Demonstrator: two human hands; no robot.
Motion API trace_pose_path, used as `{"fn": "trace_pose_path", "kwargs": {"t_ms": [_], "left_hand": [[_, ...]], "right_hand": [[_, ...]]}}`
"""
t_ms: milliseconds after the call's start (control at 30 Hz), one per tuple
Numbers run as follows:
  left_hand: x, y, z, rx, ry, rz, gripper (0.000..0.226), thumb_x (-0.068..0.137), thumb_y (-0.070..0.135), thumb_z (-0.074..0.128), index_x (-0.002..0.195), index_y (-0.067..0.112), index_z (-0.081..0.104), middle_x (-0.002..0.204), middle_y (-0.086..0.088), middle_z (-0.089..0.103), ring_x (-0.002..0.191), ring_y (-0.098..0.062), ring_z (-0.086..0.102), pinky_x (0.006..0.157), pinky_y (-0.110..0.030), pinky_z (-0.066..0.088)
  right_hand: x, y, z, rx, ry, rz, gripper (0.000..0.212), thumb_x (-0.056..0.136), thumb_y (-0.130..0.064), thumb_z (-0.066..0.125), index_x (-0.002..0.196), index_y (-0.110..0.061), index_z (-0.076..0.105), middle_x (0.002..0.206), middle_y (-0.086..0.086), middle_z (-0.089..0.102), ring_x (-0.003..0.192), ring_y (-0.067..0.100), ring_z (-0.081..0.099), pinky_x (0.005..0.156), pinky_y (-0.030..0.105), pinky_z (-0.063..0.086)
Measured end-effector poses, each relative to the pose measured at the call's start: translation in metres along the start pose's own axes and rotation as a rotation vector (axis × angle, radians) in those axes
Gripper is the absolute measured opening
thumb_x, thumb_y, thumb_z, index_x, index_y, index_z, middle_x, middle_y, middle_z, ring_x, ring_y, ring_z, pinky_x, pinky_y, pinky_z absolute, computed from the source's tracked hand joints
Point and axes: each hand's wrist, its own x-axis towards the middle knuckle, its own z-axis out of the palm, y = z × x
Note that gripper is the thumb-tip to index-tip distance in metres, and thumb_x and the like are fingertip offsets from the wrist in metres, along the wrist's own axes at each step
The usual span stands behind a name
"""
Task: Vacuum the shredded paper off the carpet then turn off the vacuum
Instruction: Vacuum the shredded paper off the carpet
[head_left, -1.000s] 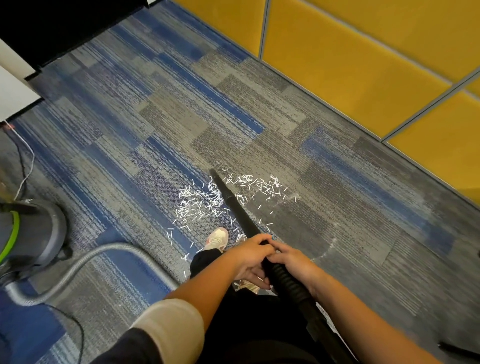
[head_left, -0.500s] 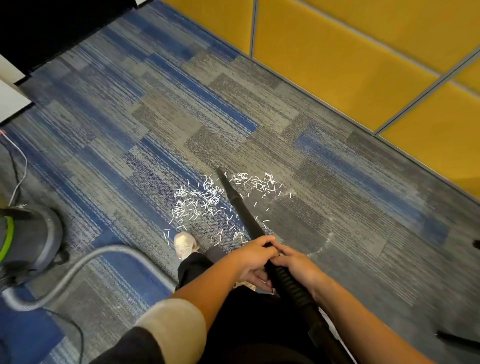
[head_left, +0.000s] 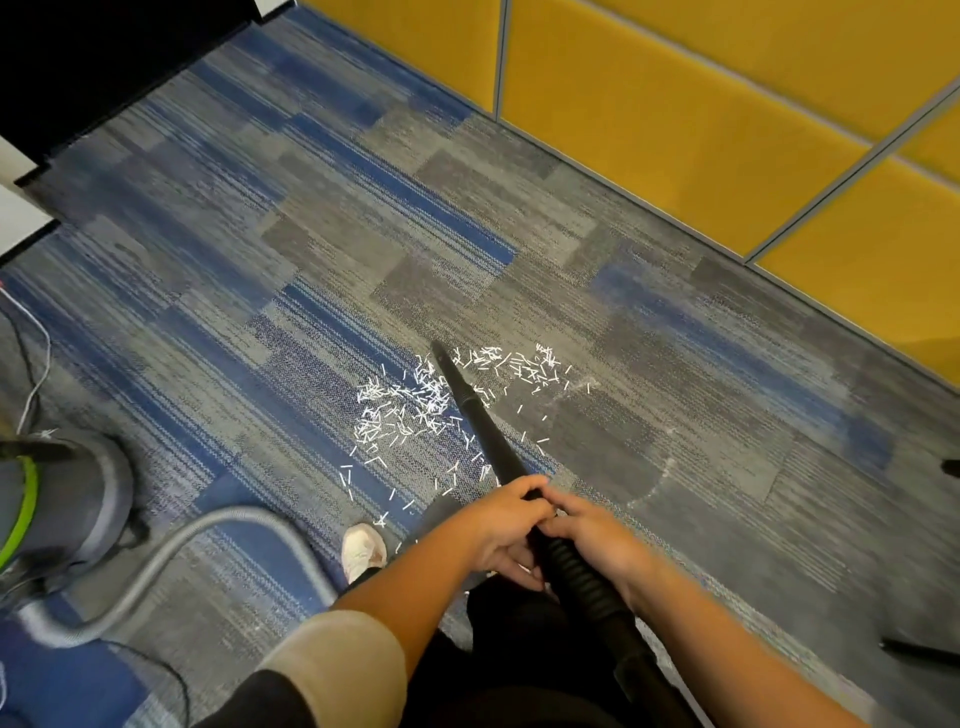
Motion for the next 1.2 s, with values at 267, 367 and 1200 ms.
{"fn": "trace_pose_path", "kwargs": {"t_ms": [267,367,1200], "left_hand": [[-0.037,-0.034,-0.066,0.111,-0.01,-0.035,0.029,0.099,0.019,0.039,0.123,0.037,0.036,0.084,-0.013,0.059,0.054,-0.023,0.061,0.054,-0.037,0.057],[-0.051,-0.05,-0.097,0.133,-0.031,-0.06,0.033,0.099,0.02,0.042,0.127,0.035,0.034,0.085,-0.011,0.058,0.047,-0.019,0.061,0.05,-0.035,0.057],[-0.057,-0.094,-0.056,0.034,0.102,-0.012,0.027,0.097,0.026,0.044,0.118,0.042,0.039,0.087,-0.011,0.064,0.053,-0.019,0.064,0.065,-0.039,0.058]], "right_hand": [[0.006,0.019,0.084,0.036,0.033,-0.014,0.049,0.089,0.008,0.047,0.127,-0.022,0.05,0.069,0.014,0.062,0.045,0.021,0.057,0.039,0.026,0.048],[0.014,0.032,0.121,-0.003,0.052,-0.031,0.049,0.088,0.006,0.05,0.13,-0.019,0.05,0.077,0.007,0.064,0.053,0.013,0.059,0.048,0.024,0.049],[-0.014,0.054,0.102,-0.085,-0.052,-0.008,0.049,0.088,0.01,0.045,0.128,-0.019,0.049,0.074,0.015,0.061,0.043,0.017,0.056,0.04,0.023,0.048]]}}
